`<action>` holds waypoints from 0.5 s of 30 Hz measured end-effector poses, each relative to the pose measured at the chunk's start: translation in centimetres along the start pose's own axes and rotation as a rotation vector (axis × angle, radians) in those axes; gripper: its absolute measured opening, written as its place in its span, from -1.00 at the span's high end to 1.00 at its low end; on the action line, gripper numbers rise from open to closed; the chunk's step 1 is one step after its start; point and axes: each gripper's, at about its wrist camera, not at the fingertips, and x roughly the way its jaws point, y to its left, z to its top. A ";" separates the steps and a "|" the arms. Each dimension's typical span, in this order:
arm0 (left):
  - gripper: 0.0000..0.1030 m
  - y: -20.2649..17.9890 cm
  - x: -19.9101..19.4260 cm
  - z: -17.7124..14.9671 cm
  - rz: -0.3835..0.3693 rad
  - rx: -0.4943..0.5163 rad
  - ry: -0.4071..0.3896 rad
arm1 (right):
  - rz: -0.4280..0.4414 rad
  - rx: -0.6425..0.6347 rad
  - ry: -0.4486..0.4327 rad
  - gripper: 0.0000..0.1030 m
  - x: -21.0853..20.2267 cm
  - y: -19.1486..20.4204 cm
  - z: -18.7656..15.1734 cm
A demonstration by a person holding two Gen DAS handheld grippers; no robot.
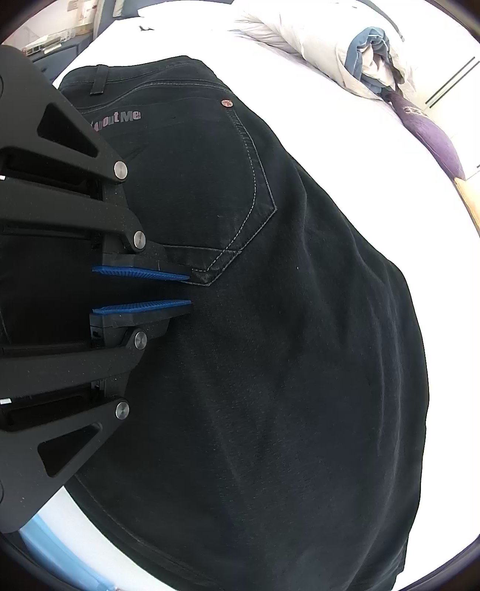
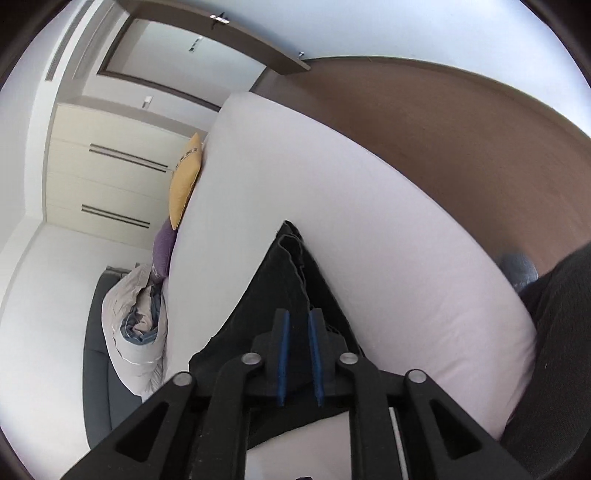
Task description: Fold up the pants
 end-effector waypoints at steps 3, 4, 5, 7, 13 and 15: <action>0.79 -0.1 0.0 0.1 0.006 0.004 0.003 | 0.011 -0.079 0.009 -0.07 0.8 1.3 1.6; 0.79 -0.2 0.0 0.2 0.008 0.008 0.005 | 0.022 -0.122 0.007 -0.07 1.2 2.0 2.6; 0.79 -0.2 0.0 0.2 0.009 0.009 0.005 | 0.024 -0.157 0.013 -0.07 2.0 2.7 3.2; 0.79 -0.3 0.0 0.4 0.010 0.008 0.006 | 0.027 -0.181 0.050 -0.07 3.6 3.4 4.4; 0.79 -0.3 0.1 0.0 0.008 0.006 -0.005 | -0.084 -0.319 0.278 0.65 9.0 4.4 4.4; 0.79 -0.3 0.1 -0.1 0.007 0.007 -0.008 | -0.086 -0.371 0.267 0.86 8.7 5.3 4.2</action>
